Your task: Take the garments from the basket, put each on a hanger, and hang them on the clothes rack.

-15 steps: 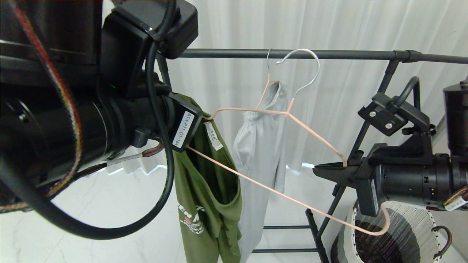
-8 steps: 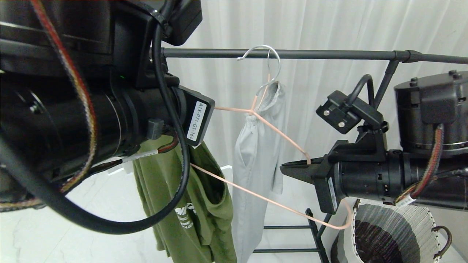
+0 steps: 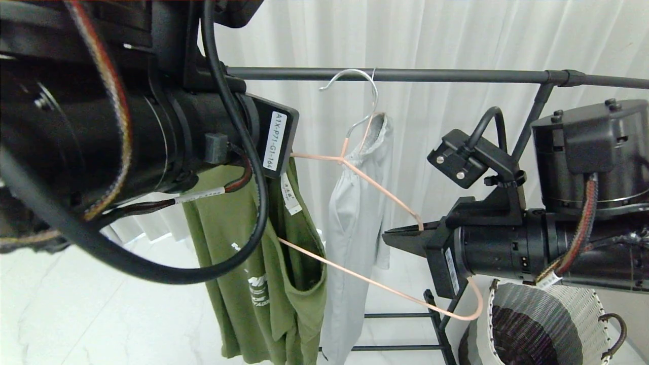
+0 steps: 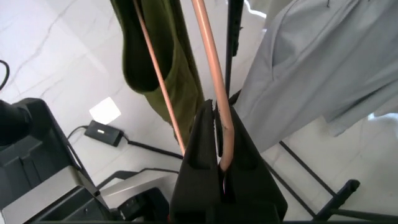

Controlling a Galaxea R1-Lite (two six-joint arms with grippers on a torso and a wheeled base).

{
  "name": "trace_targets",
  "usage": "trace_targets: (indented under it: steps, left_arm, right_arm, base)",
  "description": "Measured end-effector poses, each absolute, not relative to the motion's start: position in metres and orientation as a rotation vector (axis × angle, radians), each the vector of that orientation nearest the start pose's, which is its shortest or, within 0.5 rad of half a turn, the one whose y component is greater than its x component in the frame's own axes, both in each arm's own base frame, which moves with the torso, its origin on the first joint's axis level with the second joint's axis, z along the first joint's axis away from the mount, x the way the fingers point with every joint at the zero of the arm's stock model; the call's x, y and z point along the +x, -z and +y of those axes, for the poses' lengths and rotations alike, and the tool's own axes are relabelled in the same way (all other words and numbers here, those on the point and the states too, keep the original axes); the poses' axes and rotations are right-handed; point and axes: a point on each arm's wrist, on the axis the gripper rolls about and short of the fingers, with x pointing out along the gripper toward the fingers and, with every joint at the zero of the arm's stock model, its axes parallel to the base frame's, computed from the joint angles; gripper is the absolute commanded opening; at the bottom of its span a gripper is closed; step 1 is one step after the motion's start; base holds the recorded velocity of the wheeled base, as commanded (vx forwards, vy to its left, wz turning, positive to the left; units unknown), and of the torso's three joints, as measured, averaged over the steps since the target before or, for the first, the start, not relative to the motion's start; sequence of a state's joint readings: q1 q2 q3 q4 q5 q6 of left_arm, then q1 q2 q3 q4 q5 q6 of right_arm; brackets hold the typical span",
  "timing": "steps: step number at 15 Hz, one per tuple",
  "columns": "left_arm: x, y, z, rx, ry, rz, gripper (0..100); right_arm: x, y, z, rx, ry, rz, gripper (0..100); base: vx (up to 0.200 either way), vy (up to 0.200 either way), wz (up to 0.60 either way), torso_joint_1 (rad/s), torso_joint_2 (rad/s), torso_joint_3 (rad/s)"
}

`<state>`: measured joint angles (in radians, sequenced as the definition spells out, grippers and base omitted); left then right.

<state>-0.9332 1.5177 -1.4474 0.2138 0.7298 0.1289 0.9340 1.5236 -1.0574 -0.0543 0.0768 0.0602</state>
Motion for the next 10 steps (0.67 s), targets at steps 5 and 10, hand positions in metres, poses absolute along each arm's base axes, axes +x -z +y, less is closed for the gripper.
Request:
trace_targets:
  steps: [5, 10]
  left_arm:
    - [0.182, -0.333, -0.175, 0.398, 0.112, 0.225, 0]
    - [0.18, -0.326, -0.172, 0.43, 0.112, 0.254, 0]
  right_arm:
    - [0.162, -0.252, 0.19, -0.116, -0.87, 0.418, 0]
    - [0.169, -0.263, 0.168, -0.08, -0.792, 0.371, 0]
  base:
    - [0.0, 0.0, 0.0, 0.0, 0.0, 0.0]
    - [0.0, 0.0, 0.0, 0.0, 0.0, 0.0]
